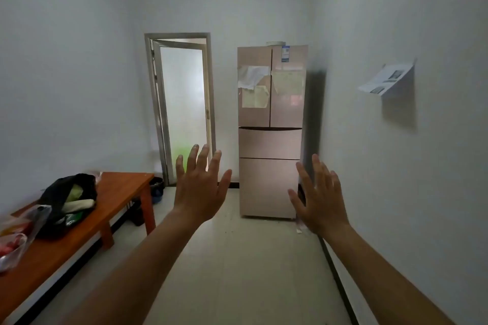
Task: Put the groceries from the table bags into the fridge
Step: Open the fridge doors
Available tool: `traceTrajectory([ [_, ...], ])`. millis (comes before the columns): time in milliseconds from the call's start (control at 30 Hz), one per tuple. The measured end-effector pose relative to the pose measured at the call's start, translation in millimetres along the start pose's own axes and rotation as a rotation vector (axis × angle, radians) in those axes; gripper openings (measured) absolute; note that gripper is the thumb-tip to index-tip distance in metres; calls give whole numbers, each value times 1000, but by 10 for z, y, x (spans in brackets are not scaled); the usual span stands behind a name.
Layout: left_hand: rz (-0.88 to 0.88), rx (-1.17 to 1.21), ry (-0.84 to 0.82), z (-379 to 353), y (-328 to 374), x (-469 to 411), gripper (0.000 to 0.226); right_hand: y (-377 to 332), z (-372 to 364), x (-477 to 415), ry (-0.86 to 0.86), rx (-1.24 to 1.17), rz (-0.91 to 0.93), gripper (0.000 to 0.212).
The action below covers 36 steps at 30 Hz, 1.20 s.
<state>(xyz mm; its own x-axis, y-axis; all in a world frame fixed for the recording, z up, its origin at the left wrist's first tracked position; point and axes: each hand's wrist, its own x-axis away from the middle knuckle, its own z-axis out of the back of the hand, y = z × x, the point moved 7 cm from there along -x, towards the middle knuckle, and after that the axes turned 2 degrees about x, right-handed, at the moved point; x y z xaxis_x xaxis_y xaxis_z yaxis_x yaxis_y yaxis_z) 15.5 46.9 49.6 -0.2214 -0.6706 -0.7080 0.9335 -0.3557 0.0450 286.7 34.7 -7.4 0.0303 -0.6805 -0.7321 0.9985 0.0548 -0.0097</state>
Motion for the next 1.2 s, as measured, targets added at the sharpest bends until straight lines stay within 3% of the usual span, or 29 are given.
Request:
traceTrajectory([
  [400,-24,40,-91,-1916,-732,-1682,66,288,-1786,-1675,-116,43,-76,75],
  [700,-45,38,-180,-3872,-541,-3067,74,1344,-3348,-2681,-129,7,-151,76],
  [933,-11,4,-292,-5288,-376,-4423,87,2346,-4632,-3842,-232,-6,-211,75],
  [1200,17,-6,-351,-6698,-661,-5431,83,2771,-6048,-4922,-328,-79,-226,80],
])
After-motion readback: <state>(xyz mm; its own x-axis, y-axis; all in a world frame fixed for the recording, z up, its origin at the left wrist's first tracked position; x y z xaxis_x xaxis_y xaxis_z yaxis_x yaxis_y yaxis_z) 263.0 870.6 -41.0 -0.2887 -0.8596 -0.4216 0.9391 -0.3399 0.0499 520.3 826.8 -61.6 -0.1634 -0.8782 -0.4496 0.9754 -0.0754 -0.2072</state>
